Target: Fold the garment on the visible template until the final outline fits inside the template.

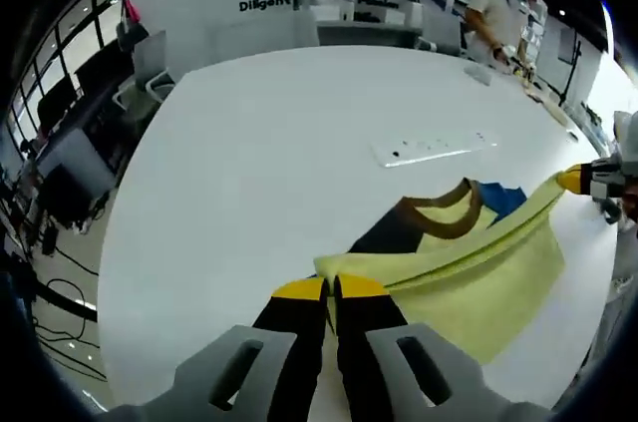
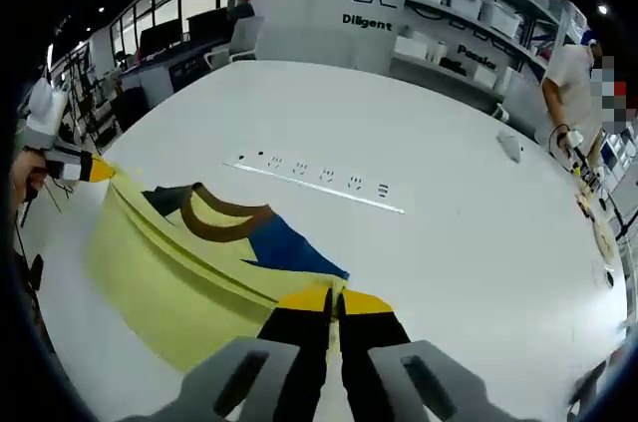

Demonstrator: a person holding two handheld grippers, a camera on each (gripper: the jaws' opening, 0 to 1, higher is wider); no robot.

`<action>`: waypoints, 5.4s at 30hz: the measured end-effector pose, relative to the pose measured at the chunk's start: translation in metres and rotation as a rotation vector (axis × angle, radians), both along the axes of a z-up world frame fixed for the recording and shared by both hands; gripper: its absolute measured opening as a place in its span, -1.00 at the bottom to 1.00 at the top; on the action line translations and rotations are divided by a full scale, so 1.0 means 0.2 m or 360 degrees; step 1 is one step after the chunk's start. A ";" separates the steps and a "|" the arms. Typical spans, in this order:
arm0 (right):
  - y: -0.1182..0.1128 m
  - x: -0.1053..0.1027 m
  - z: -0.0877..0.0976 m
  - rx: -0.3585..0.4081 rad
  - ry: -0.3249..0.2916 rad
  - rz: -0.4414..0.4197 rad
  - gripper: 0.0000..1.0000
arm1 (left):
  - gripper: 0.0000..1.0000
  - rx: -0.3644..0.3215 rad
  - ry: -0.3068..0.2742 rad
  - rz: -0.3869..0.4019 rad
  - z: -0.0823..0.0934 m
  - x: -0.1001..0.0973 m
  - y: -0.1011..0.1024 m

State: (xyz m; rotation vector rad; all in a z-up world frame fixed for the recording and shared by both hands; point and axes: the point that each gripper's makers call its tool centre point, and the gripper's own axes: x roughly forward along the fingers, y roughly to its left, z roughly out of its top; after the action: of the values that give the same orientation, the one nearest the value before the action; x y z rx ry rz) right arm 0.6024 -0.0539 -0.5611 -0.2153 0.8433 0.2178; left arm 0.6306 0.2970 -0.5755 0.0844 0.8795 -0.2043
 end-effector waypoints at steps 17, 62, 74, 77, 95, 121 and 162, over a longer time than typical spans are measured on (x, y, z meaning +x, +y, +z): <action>-0.03 0.15 -0.19 0.0022 0.0061 -0.0044 -1.00 | -0.93 -0.0056 0.0109 0.0123 -0.19 0.08 -0.01; -0.10 0.40 -0.29 0.0133 -0.0180 -0.0084 -0.11 | -0.22 0.0083 -0.0135 -0.0002 -0.21 0.23 0.08; -0.04 0.27 -0.24 0.0287 -0.0174 -0.0047 0.02 | -0.21 -0.0020 -0.0111 0.0024 -0.15 0.08 0.09; 0.01 0.22 -0.23 0.0423 -0.0153 -0.0057 0.14 | -0.17 -0.0054 -0.0126 0.0031 -0.14 0.05 0.08; 0.13 -0.14 -0.23 0.0519 -0.0058 0.0197 0.40 | -0.04 -0.0105 -0.0169 -0.0137 -0.05 -0.27 -0.03; 0.13 -0.52 -0.33 0.0477 0.0032 0.0350 0.30 | -0.06 -0.0182 -0.0130 -0.0322 -0.13 -0.62 -0.09; 0.05 -0.56 -0.37 0.0241 -0.0071 0.0414 -0.95 | -0.89 0.0052 -0.0158 -0.0659 -0.26 -0.73 -0.03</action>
State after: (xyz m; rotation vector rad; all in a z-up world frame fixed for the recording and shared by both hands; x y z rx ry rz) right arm 0.4899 -0.0446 -0.6353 -0.1869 0.7499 0.5172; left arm 0.4837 0.2902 -0.6281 0.3055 0.7592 -0.5675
